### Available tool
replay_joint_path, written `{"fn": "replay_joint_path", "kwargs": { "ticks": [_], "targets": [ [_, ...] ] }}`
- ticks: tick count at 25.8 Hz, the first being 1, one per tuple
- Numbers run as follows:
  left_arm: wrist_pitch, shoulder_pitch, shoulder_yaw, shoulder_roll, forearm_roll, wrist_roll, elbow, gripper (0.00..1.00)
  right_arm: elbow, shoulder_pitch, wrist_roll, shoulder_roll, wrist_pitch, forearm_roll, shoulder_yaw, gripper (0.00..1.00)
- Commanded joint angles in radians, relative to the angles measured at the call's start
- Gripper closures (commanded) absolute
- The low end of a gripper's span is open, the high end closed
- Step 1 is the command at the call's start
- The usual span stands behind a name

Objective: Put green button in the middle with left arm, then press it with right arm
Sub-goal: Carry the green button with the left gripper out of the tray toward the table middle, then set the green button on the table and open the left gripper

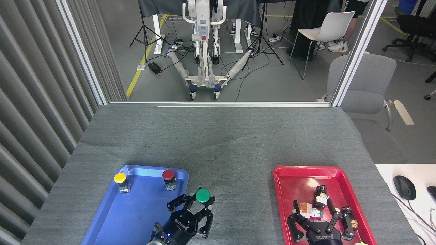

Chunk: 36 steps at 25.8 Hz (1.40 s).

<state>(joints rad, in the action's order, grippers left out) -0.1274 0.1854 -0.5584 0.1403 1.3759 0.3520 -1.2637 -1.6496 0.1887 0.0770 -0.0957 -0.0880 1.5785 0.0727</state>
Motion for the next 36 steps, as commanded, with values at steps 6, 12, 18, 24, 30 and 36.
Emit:
{"fn": "replay_joint_path", "kwargs": {
  "ticks": [6,12,18,24,30,36],
  "targets": [
    [0.114,0.167,-0.087,-0.231,0.003,-0.028,0.351,1.0,0.002,0.003,0.0,-0.001,0.002,0.0,0.002,0.0],
    [0.175,0.232,-0.086,-0.277,0.003,-0.011,0.504,1.0,0.007,0.003,0.0,0.005,0.002,0.0,0.002,0.0],
    [0.177,0.243,-0.086,-0.275,0.0,-0.004,0.569,1.0,0.008,0.003,0.001,0.013,0.002,0.009,-0.001,0.0],
    [0.177,0.243,-0.086,-0.275,-0.014,-0.002,0.57,0.59,0.01,0.003,0.001,0.021,0.001,0.015,-0.004,0.0],
    [0.167,0.241,-0.089,-0.275,-0.012,-0.002,0.57,0.14,0.028,0.003,0.0,0.018,0.002,0.015,-0.001,0.0],
    [0.161,0.232,-0.087,-0.274,-0.008,-0.005,0.535,0.0,0.03,0.002,0.001,0.013,0.004,0.015,-0.001,0.0]
  ]
}}
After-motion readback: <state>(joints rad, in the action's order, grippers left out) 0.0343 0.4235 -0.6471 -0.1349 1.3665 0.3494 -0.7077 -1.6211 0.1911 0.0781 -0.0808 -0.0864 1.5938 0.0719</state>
